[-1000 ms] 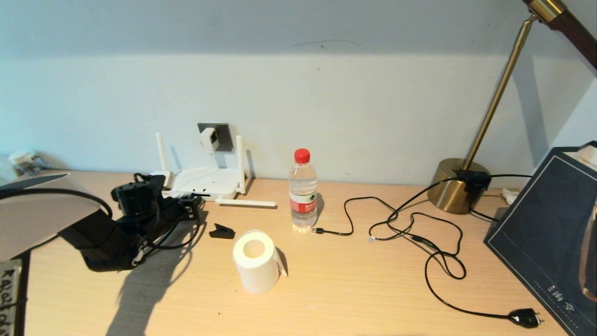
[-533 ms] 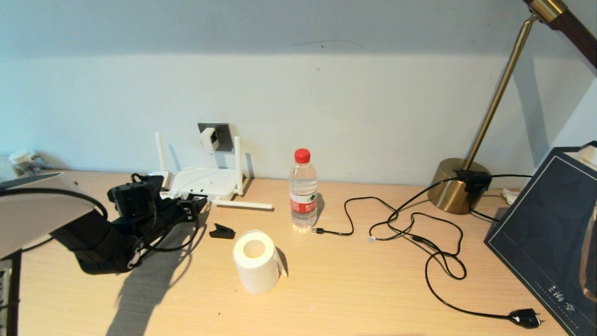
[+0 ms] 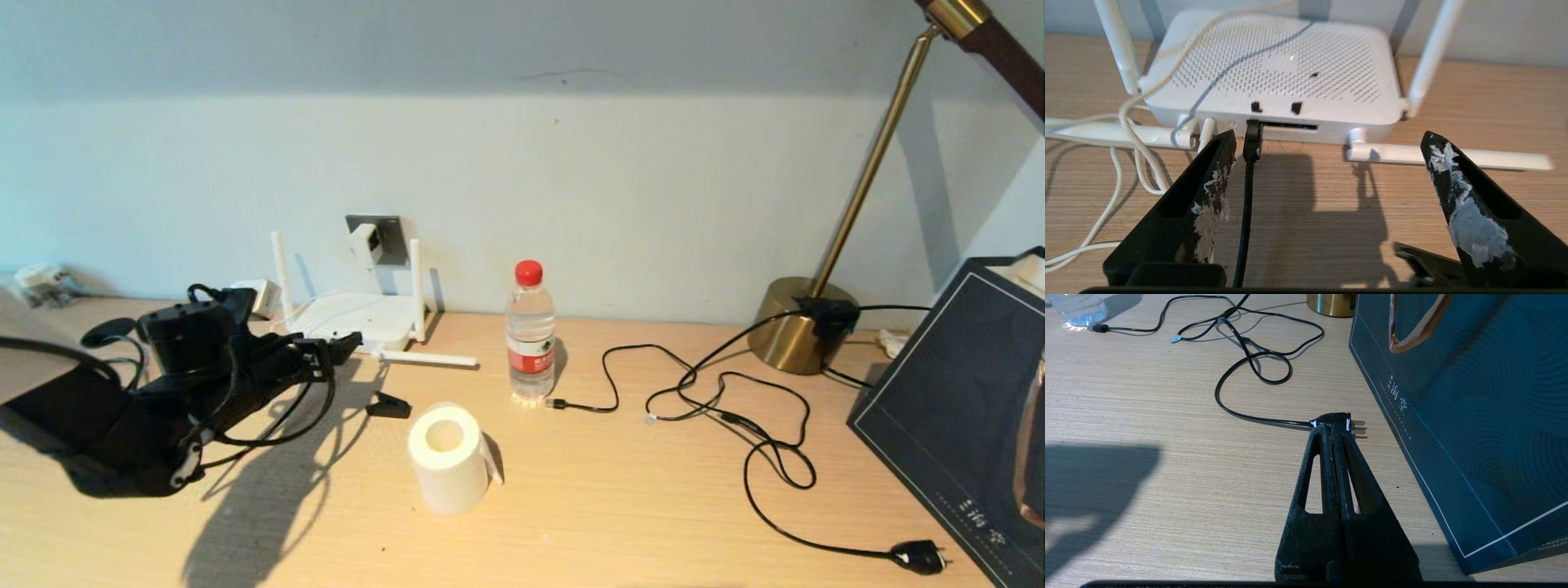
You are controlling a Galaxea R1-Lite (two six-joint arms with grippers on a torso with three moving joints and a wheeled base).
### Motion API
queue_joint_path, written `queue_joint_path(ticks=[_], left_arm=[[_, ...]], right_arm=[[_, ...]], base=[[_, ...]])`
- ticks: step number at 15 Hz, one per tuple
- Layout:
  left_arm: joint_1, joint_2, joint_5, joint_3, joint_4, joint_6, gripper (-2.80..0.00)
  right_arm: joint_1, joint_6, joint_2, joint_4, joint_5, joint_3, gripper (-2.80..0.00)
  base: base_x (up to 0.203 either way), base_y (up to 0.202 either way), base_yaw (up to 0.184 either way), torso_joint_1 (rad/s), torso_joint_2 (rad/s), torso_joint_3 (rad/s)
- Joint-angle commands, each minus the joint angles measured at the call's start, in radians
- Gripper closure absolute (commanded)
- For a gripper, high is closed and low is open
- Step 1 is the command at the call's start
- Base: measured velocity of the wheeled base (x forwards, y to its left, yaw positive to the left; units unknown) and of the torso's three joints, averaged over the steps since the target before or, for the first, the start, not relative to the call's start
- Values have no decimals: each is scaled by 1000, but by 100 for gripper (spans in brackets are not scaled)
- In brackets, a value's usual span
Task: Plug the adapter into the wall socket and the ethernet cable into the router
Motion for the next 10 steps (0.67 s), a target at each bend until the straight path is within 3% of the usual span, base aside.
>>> queue_joint_path(ticks=[1, 6, 8, 10], left_arm=[[-6, -201, -1, 60, -4, -11, 0], [18, -611, 9, 191, 77, -41, 0], [31, -842, 10, 254, 186, -45, 0], [37, -1127, 9, 295, 378, -47, 0]], right_arm=[[0, 0, 2, 0, 0, 0, 0], [0, 0, 2, 0, 0, 0, 0], [0, 0, 2, 0, 0, 0, 0], [0, 0, 2, 0, 0, 0, 0]], base=[[0, 0, 0, 0, 0, 0], [0, 0, 0, 0, 0, 0], [0, 0, 0, 0, 0, 0], [0, 0, 0, 0, 0, 0]])
